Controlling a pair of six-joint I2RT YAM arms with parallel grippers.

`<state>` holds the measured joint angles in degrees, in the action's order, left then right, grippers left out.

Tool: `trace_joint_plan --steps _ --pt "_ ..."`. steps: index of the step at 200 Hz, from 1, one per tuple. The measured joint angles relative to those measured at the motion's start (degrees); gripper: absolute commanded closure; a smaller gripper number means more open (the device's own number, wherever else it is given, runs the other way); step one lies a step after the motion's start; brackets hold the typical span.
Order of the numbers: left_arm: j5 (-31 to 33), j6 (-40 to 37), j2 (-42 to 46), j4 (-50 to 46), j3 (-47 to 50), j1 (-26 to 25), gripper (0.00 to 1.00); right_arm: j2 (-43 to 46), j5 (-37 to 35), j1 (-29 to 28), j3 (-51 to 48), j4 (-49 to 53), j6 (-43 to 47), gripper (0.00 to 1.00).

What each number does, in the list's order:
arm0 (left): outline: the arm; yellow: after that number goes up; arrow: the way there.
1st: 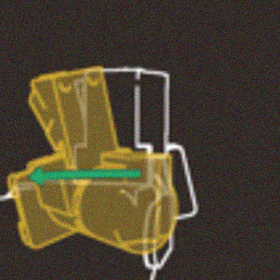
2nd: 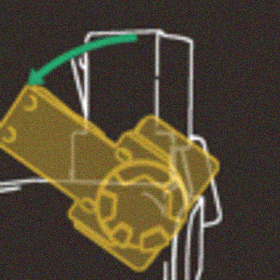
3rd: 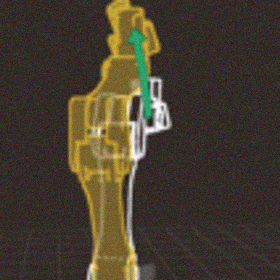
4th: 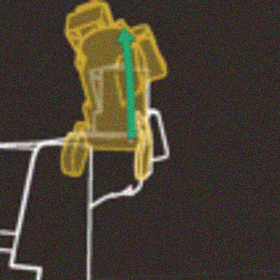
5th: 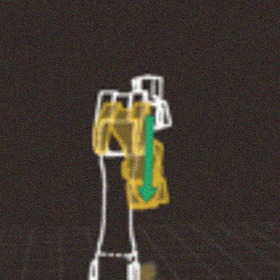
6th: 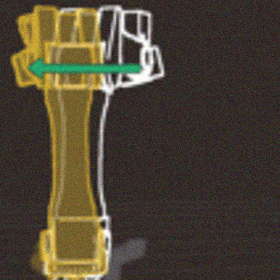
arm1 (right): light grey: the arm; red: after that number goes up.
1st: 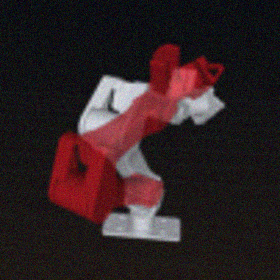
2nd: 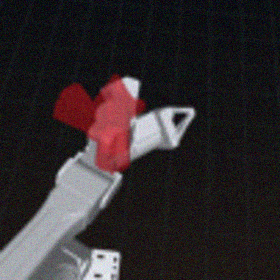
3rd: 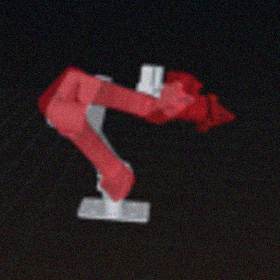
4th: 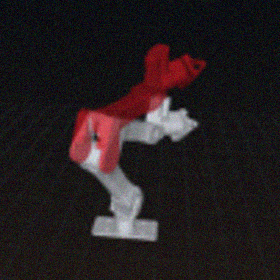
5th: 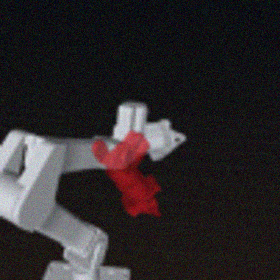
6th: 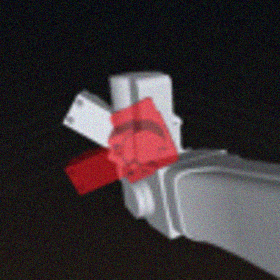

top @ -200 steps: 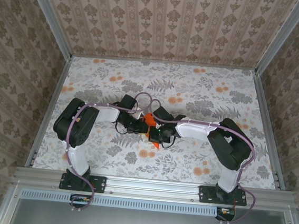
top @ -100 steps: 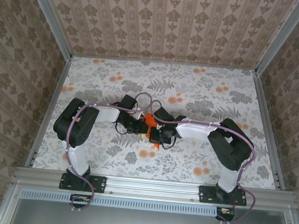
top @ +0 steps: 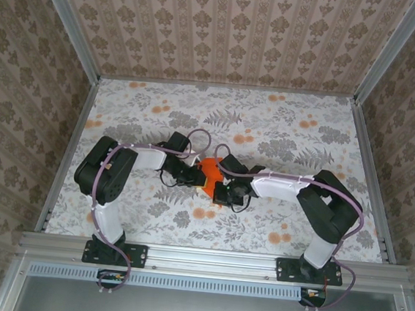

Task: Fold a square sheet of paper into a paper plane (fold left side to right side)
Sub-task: Third fold the triangle at the center of the table.

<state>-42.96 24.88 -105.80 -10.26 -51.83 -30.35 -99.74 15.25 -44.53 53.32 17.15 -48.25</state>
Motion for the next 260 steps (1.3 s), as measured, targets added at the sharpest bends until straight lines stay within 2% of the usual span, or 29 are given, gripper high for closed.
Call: trace_joint_plan --steps 153,210,260 --pt "-0.79 -0.02 -0.33 -1.05 -0.33 0.0 0.95 4.28 0.0 0.0 -4.96 -0.15 -1.27 0.97" --pt "-0.76 -0.02 -0.33 -1.05 -0.33 0.0 0.95 9.73 0.07 0.0 -4.94 5.44 -1.01 0.96" --pt "-0.74 0.0 -0.33 -1.22 -0.44 0.0 0.95 4.63 0.22 0.0 -0.02 3.74 0.11 0.96"
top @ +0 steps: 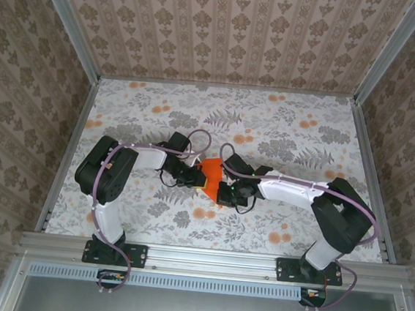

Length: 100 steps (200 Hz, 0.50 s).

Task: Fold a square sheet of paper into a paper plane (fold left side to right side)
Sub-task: Third fold the triangle at the center of the table.

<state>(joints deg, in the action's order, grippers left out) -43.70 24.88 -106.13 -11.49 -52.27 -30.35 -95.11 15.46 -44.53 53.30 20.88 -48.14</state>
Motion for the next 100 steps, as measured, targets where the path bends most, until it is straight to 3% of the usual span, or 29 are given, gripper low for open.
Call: trace_joint_plan --steps 47,100 --pt "0.2 0.0 0.0 -0.42 -0.26 0.0 0.94 -4.94 -0.04 0.02 2.27 -1.18 0.22 0.97" --pt "2.05 -0.33 1.49 -2.1 -0.44 0.02 0.86 -5.77 -0.04 0.02 2.27 -1.01 0.42 1.0"
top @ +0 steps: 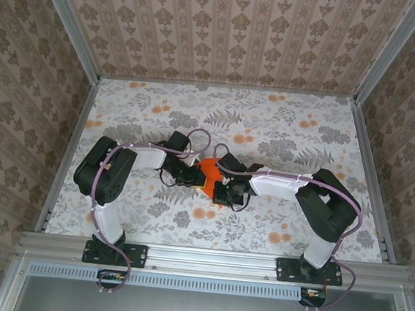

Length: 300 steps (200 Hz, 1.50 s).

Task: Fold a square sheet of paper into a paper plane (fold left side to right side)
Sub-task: Third fold the triangle at the center of the table.

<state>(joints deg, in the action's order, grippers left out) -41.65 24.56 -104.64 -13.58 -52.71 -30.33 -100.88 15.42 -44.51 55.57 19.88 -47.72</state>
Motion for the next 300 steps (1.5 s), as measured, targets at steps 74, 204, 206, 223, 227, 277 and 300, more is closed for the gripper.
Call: trace_joint_plan --steps 74,204,206,223,227,277,300 --pt "1.38 -3.41 7.67 -4.22 -0.68 -2.1 0.92 0.0 0.02 0.11 -0.31 -0.24 0.22 1.0" --pt "0.81 -4.31 1.29 -2.8 -0.68 -5.29 0.94 -0.02 0.02 0.11 -0.31 -0.24 1.03 1.0" --pt "0.85 -4.35 1.29 -2.8 -0.68 -5.29 0.94 -0.02 0.04 0.11 -0.31 -0.22 1.03 1.0" --pt "1.25 -4.81 1.18 -2.91 -0.68 -5.29 0.94 -0.02 0.02 0.11 -0.31 -0.22 1.03 1.0" --pt "1.4 -4.92 1.09 -2.93 -0.68 -5.27 0.95 -0.02 0.02 0.11 -0.31 -0.22 1.03 1.0" --pt "1.95 -5.55 0.0 -2.82 -0.72 -4.94 0.96 -0.02 0.02 0.11 -0.31 -0.2 1.03 1.0" --pt "1.51 -6.03 -0.22 -2.82 -0.72 -4.59 0.96 -0.02 0.02 0.11 -0.31 -0.17 1.05 1.0"
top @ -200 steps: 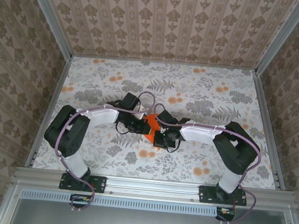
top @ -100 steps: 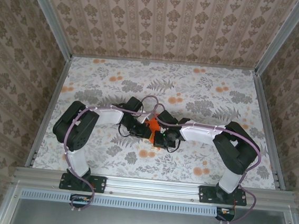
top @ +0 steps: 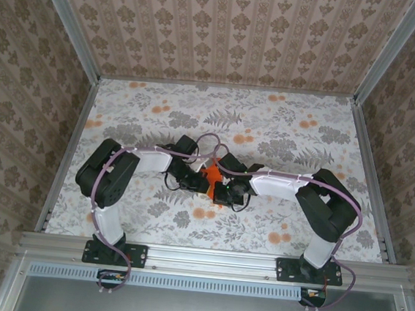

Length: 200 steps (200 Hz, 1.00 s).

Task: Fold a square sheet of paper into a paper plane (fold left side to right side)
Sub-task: Third fold the triangle at the center of the table.

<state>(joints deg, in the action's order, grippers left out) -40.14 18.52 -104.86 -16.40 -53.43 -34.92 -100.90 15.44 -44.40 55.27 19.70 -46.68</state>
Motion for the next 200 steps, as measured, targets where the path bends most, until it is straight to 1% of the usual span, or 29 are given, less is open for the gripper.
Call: trace_joint_plan --steps 66,133,169,200 --pt "-0.57 -2.23 -0.11 -1.51 -0.15 2.54 0.96 0.02 0.0 0.0 -0.13 -0.04 0.0 1.0" --pt "-0.35 -4.9 -0.11 -4.39 -0.76 6.64 0.96 0.48 0.02 0.0 -1.03 -0.79 0.0 1.0" --pt "0.22 -5.55 -0.11 -5.49 -1.29 10.25 0.96 0.74 0.02 0.0 -1.4 -1.33 0.0 1.0" --pt "0.48 -5.79 -0.11 -5.57 -1.42 11.39 0.95 0.9 0.26 0.0 -1.77 -1.97 0.0 1.0"
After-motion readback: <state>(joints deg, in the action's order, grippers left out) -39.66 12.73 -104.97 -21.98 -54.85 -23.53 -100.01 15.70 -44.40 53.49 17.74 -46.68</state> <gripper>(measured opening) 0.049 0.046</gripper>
